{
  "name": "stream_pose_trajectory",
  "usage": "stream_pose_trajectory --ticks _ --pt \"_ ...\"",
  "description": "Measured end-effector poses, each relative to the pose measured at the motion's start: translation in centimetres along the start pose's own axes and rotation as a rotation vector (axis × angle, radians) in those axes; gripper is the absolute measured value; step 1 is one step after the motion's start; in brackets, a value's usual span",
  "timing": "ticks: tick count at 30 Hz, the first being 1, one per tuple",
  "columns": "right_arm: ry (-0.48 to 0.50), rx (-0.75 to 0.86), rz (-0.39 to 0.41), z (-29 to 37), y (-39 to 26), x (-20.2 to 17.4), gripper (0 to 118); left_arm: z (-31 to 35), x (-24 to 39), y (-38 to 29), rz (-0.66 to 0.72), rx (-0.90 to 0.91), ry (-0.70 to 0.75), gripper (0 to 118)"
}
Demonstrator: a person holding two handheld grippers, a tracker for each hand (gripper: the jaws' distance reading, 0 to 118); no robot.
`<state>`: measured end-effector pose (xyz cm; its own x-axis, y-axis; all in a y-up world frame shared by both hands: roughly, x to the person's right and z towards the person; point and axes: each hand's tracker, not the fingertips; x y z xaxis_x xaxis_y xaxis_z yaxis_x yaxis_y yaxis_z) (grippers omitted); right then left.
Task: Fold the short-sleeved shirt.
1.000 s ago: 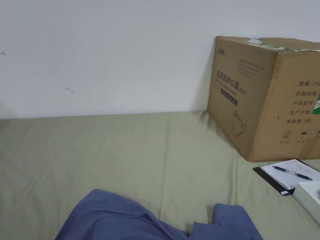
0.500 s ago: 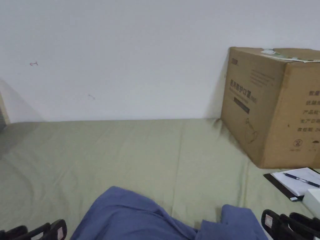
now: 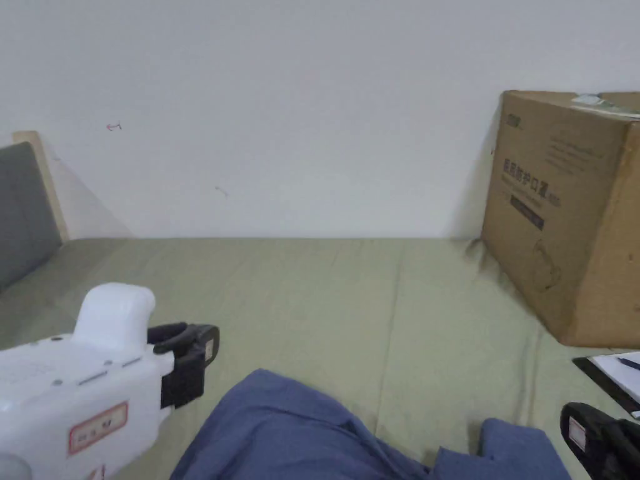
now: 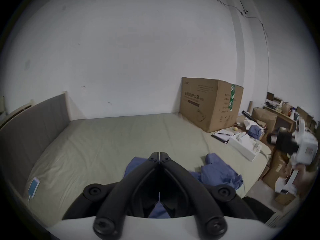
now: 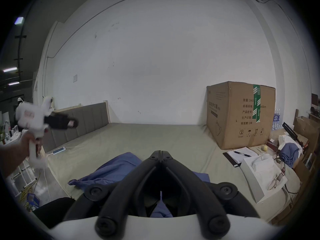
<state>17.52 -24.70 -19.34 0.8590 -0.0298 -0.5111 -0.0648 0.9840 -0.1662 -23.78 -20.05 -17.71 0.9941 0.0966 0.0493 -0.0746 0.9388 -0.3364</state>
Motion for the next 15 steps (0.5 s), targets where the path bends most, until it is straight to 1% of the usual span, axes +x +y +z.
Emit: stream_pose_trajectory --ticks 2,4,5,7,9,11,12,13,14,15 --pt "-0.002 -0.022 -0.002 -1.1 0.0 0.4 0 -4.4 -1.9 2.3 -0.014 -0.063 -0.007 0" --pt "-0.004 -0.037 -0.009 -2.2 -0.4 0.8 0 -10.1 -4.3 4.1 -0.02 -0.185 0.005 0" --pt "-0.008 -0.046 -0.012 -2.9 -0.6 1.0 0 -13.4 -5.6 4.5 0.005 -0.281 -0.016 0" --pt "-0.013 -0.07 -0.02 -4.0 -0.9 1.5 0 -19.3 -7.5 4.4 0.075 -0.462 -0.081 0" --pt "-0.039 -0.117 -0.019 -5.4 -1.4 1.9 0 -25.2 -9.4 3.2 0.132 -0.65 -0.059 0" --pt "-0.045 -0.154 -0.021 -6.6 -1.6 2.4 0 -29.2 -10.4 2.1 0.145 -0.722 -0.036 1" --pt "-0.039 -0.167 -0.026 -7.1 -1.8 2.7 0 -31.0 -11.0 1.4 0.156 -0.731 -0.025 12" --pt "-0.038 -0.174 -0.026 -7.6 -2.0 2.9 0 -32.6 -11.6 0.9 0.162 -0.728 -0.01 39" --pt "-0.038 -0.184 -0.027 -8.1 -2.1 3.3 0 -34.1 -11.8 0.2 0.168 -0.732 0.001 90" --pt "-0.039 -0.195 -0.026 -8.7 -2.3 3.4 0 -35.6 -12.7 -0.5 0.156 -0.744 0.02 116"
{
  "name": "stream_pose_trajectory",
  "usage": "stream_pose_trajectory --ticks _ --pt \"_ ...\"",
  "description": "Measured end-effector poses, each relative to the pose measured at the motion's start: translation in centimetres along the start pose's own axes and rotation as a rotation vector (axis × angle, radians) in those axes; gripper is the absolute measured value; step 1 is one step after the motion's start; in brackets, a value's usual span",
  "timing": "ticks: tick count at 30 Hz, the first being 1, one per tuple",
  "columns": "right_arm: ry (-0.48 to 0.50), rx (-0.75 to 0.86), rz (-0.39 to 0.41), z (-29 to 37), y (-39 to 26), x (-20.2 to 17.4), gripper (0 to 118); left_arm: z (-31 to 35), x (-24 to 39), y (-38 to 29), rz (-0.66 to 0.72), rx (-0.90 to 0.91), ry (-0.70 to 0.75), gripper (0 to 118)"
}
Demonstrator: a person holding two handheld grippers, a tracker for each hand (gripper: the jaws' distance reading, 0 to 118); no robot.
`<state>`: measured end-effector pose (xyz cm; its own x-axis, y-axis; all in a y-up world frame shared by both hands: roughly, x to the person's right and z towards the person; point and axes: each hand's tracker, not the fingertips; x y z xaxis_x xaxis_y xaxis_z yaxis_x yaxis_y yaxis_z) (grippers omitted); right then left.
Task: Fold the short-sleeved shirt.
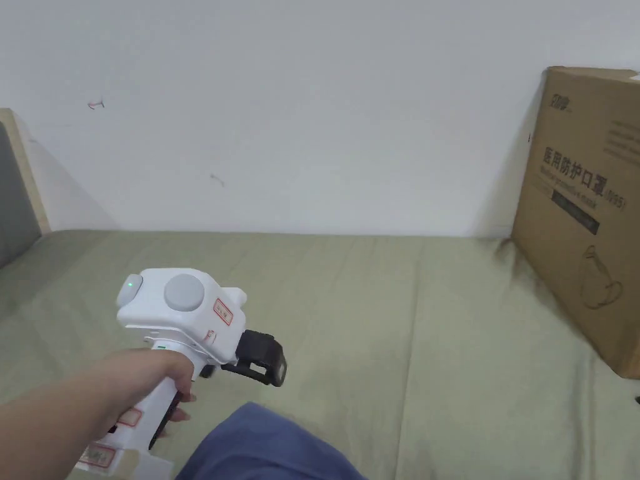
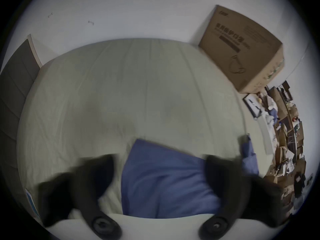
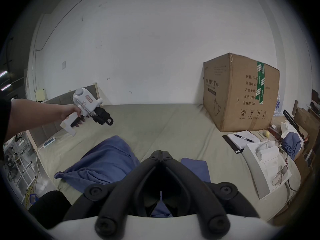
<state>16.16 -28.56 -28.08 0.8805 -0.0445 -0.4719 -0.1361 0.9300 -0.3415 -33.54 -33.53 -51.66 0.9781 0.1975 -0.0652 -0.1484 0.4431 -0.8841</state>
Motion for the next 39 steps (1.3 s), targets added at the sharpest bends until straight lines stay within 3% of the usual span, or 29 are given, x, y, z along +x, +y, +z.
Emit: stream_pose_trajectory --ticks 5,8,11,17,20,22,24,25,27,28,31,33,34,36,39 --pt "0.02 -0.066 -0.032 -3.2 -0.4 0.8 0 -6.0 -1.3 0.5 0.016 -0.1 -0.029 114" --pt "0.04 -0.075 -0.059 -4.5 -0.7 0.8 0 -9.2 -1.6 -0.4 -0.044 -0.192 0.047 114" --pt "0.06 -0.077 -0.056 -5.1 -0.9 0.5 0 -10.5 -1.8 -0.6 -0.1 -0.134 0.116 114" --pt "0.083 -0.108 -0.022 -6.1 -0.9 -0.3 0 -12.1 -2.4 -1.0 -0.068 -0.197 0.043 113" --pt "0.082 -0.114 -0.016 -6.2 -0.8 -0.4 0 -12.8 -1.0 -2.5 -0.228 -0.182 0.149 109" --pt "0.088 -0.116 -0.033 -6.1 -0.7 -0.3 0 -12.3 -1.2 -2.6 -0.16 -0.152 0.109 108" --pt "0.083 -0.115 -0.048 -5.9 -0.5 -0.2 0 -11.4 -1.6 -2.8 -0.12 -0.11 0.104 95" --pt "0.079 -0.114 -0.052 -5.7 -0.5 -0.1 0 -10.8 -1.8 -3.0 -0.124 -0.094 0.11 82" --pt "0.07 -0.112 -0.061 -5.3 -0.4 0.2 0 -9.3 -2.2 -3.4 -0.145 -0.074 0.125 19" --pt "0.067 -0.111 -0.066 -5.2 -0.3 0.4 0 -8.3 -2.0 -3.3 -0.15 -0.079 0.108 2" --pt "0.055 -0.051 -0.125 -4.7 -0.1 2.4 0 -5.8 -1.3 -4.3 -0.205 -0.068 0.099 2" --pt "-0.042 0.01 -0.187 -5.2 0.2 5.0 0 -4.2 -0.4 -5.0 -0.267 -0.038 0.146 2" --pt "-0.084 -0.009 -0.236 -5.9 0.5 6.3 0 -3.5 -0.2 -5.3 -0.254 -0.037 0.138 2" --pt "-0.067 -0.099 -0.35 -7.7 1.0 9.9 0 -1.8 0.6 -5.7 -0.247 -0.014 0.132 2" --pt "-0.099 -0.306 -0.396 -10.9 0.8 13.9 0 -0.1 1.1 -6.3 -0.226 0.023 0.111 2"
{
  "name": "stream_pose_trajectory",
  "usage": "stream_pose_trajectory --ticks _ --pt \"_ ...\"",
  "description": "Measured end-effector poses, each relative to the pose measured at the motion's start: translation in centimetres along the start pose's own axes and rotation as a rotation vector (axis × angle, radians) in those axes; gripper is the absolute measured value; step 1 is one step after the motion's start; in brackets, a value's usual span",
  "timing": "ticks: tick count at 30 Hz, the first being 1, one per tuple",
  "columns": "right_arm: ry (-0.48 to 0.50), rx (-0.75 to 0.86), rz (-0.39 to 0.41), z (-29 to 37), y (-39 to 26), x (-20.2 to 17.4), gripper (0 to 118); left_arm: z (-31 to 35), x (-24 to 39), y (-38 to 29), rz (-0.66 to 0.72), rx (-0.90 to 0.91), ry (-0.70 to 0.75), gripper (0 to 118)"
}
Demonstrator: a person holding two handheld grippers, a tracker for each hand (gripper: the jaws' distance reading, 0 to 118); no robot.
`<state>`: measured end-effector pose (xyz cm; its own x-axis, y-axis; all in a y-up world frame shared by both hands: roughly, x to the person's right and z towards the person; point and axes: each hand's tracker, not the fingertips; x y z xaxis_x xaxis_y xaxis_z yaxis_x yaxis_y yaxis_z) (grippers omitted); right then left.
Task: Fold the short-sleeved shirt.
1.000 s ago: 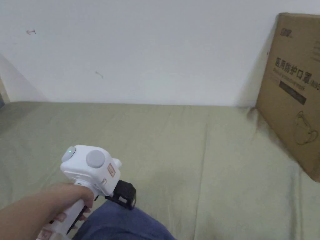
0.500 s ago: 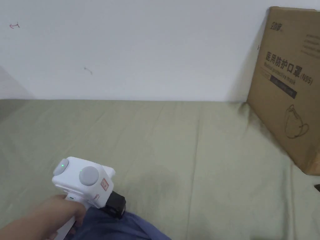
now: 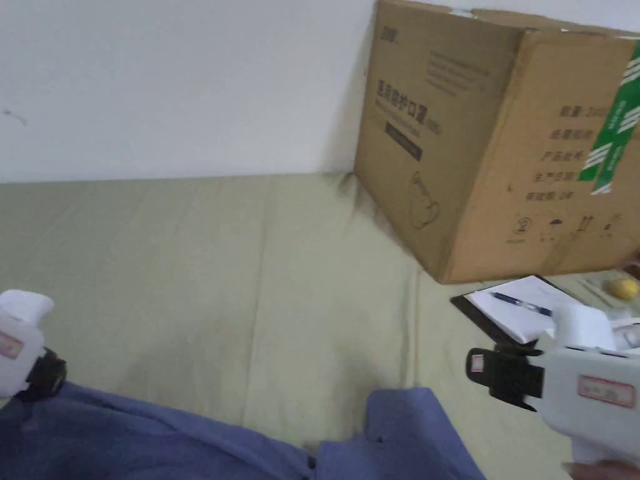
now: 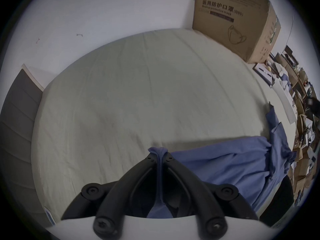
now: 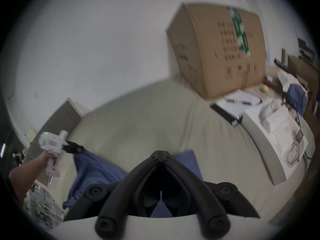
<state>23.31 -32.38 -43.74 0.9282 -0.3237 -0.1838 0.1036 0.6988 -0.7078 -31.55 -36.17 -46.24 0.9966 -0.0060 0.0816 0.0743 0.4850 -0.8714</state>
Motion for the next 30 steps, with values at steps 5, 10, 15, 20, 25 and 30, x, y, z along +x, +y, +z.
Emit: stream_pose_trajectory --ticks 5,10,15,20,25,30 --pt "-0.092 -0.353 0.019 -6.3 -0.5 3.4 49 1.4 0.5 -0.4 0.016 0.028 -0.004 2" --pt "-0.174 -0.452 -0.208 -10.3 -2.6 6.1 107 1.3 0.5 -0.4 0.037 0.027 -0.008 2" --pt "-0.276 -0.506 -0.261 -12.3 -3.3 7.5 107 0.9 0.4 -0.6 0.023 0.014 -0.001 2" --pt "-0.332 -0.608 0.052 -13.1 -4.1 4.0 102 -0.1 0.2 -1.0 0.021 -0.005 0.0 2" --pt "-0.351 -0.619 0.152 -14.0 -5.0 2.4 95 -1.0 -0.2 -1.7 0.044 -0.024 0.003 2" --pt "-0.314 -0.528 0.136 -12.1 -4.1 2.6 0 -0.1 -0.6 -2.6 0.052 -0.038 -0.005 2"
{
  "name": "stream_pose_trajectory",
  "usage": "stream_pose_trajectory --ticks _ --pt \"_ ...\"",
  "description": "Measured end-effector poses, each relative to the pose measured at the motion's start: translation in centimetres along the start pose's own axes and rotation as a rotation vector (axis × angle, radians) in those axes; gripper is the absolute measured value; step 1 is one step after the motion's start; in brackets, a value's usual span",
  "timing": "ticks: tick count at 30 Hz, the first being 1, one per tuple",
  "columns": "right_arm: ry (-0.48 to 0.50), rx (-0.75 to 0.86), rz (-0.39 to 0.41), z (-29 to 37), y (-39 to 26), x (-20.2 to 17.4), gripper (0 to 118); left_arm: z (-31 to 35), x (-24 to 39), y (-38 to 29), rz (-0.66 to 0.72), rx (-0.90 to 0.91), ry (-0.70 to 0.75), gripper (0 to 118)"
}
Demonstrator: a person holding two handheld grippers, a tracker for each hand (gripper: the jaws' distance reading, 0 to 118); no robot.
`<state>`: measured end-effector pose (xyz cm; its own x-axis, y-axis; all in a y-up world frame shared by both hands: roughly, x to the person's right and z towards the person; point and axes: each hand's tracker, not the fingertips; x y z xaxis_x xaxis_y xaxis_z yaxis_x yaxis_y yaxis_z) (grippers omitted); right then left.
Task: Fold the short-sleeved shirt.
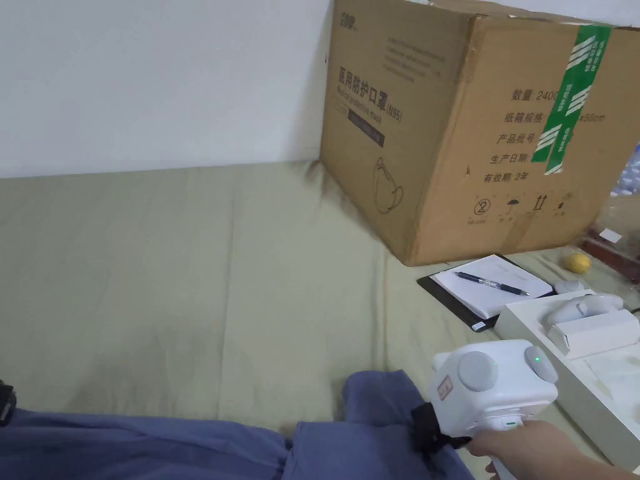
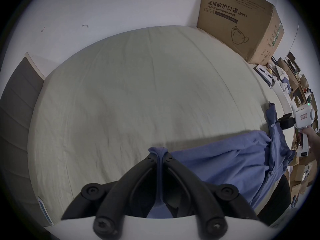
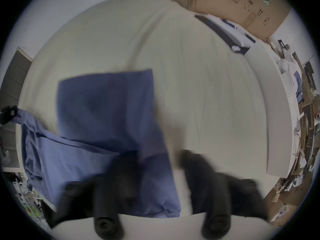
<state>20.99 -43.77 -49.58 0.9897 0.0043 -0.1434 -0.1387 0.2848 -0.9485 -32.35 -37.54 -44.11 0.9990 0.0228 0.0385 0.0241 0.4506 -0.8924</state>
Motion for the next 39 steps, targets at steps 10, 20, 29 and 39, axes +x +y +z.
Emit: stream_pose_trajectory --ticks 10,20,29,39 --pt "0.256 0.225 0.044 12.2 -1.5 -0.5 0 8.5 -1.4 -0.7 0.075 0.115 0.011 2" --pt "0.405 0.631 0.001 29.3 -1.7 2.4 0 26.6 -2.6 -1.7 0.181 0.543 0.095 2" --pt "0.38 0.836 0.038 42.4 3.9 1.7 0 38.6 -2.5 0.1 0.202 0.722 0.121 2" --pt "0.225 1.059 0.034 53.9 14.9 -2.4 0 45.2 -3.4 8.2 0.231 0.833 0.178 2"
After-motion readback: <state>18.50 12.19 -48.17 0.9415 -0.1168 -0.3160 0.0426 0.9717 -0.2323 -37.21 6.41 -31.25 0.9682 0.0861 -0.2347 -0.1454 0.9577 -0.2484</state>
